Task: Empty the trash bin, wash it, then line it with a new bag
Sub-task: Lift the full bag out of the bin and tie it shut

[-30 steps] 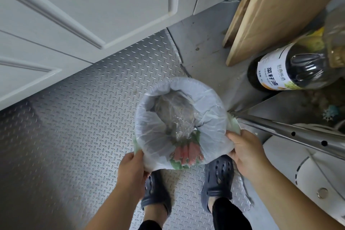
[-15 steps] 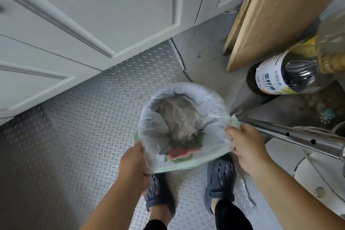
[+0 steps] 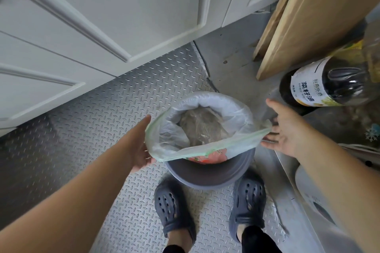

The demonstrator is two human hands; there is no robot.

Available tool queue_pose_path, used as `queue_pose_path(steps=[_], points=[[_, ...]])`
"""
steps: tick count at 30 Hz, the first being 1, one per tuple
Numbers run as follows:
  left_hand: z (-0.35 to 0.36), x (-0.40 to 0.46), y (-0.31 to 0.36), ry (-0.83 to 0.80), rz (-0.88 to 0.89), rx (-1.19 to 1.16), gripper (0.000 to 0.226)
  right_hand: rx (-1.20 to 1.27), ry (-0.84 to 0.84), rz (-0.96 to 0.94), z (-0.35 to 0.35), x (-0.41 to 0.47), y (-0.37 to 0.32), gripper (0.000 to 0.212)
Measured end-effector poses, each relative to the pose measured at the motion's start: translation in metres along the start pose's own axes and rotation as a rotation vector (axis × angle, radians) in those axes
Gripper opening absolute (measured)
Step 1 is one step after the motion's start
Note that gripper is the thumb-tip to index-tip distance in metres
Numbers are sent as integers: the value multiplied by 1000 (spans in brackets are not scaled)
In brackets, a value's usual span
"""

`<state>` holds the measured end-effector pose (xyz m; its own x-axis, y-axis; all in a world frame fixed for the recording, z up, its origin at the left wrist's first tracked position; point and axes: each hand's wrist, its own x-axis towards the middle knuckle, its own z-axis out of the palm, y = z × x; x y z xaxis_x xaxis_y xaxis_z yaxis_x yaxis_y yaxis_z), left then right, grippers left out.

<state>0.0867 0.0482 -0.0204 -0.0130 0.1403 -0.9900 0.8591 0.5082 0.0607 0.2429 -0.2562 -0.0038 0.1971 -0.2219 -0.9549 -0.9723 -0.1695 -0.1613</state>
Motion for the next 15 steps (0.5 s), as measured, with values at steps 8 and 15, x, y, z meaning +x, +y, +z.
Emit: queue_pose_path(steps=[8, 15], points=[[10, 20, 25, 45, 56, 46, 43, -74, -28, 101, 14, 37, -5, 46], [21, 18, 45, 180, 365, 145, 13, -168, 16, -156, 18, 28, -15, 2]])
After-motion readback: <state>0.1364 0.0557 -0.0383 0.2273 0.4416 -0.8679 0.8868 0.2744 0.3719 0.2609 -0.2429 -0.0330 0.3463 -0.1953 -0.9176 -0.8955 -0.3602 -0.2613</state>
